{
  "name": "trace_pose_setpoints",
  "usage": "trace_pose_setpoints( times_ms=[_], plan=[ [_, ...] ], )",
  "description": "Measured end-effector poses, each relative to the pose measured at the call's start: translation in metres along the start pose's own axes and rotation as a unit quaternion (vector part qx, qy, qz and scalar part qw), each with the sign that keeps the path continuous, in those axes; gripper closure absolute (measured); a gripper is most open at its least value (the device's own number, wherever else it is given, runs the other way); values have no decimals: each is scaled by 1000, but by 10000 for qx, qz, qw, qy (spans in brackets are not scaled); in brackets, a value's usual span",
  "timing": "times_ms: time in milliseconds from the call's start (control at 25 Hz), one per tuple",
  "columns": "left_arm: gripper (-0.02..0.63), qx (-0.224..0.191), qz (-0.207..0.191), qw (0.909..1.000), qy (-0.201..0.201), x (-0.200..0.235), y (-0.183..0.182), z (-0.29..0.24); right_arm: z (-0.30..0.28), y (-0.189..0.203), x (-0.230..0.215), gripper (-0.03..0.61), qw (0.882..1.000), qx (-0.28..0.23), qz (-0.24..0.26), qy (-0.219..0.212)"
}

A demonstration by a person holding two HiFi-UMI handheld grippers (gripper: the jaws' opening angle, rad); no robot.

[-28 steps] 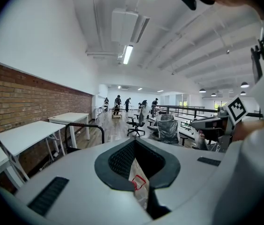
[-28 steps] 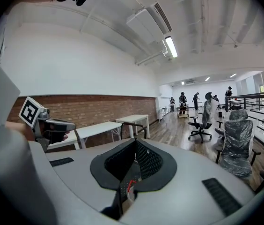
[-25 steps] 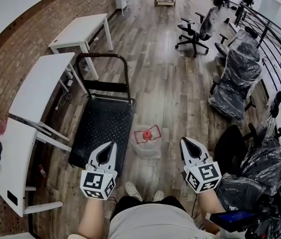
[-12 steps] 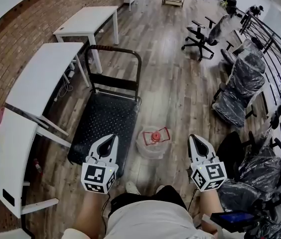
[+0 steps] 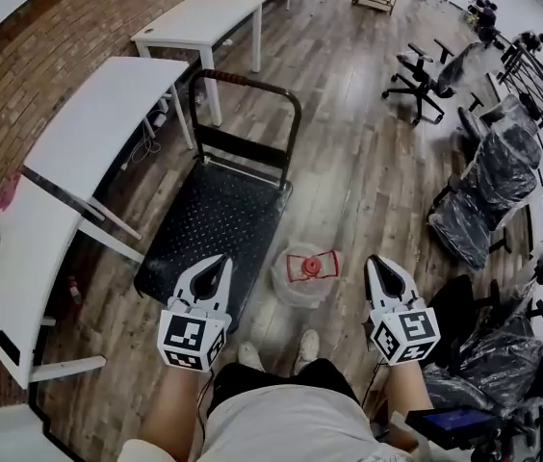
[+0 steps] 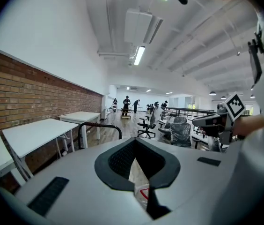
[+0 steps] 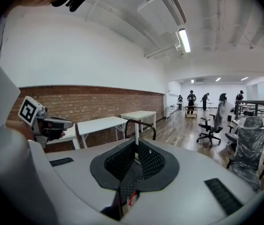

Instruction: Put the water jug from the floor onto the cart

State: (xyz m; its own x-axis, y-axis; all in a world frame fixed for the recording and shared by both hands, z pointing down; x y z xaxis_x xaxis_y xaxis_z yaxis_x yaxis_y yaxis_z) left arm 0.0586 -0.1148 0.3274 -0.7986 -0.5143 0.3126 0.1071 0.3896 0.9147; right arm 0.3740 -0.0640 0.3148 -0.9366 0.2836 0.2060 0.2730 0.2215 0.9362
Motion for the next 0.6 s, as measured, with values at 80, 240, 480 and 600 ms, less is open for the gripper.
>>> trace_pose_setpoints(
  times_ms=[80, 240, 480, 600],
  plan=[
    [614, 40, 86, 9998, -161, -3, 6, -3, -14, 9, -7, 575, 9997, 97, 32, -211],
    [614, 191, 92, 9987, -459, -4, 24, -20, -47, 38, -23, 574, 9983, 316, 131, -464],
    [614, 586, 297, 9929, -996, 7, 80, -33, -103, 101, -24, 482, 9916, 680, -14, -1100],
    [614, 765, 378, 9896, -1162, 19, 109, -46, -133, 131, -20, 433, 9884, 799, -138, -1284]
  ],
)
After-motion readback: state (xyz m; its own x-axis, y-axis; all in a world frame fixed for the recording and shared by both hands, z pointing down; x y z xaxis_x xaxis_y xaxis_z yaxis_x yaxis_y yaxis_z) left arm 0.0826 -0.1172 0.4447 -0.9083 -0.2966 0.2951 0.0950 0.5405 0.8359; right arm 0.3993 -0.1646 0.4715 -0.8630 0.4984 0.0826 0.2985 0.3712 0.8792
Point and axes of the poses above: the fingertips, and each gripper's own axes: z backward along the fingers, x to its left, y out of its underside, the point moved 7 cm from there along z, backward along the fingers, and after that the axes turned 14 degrees about z, right-handed, at the moved point
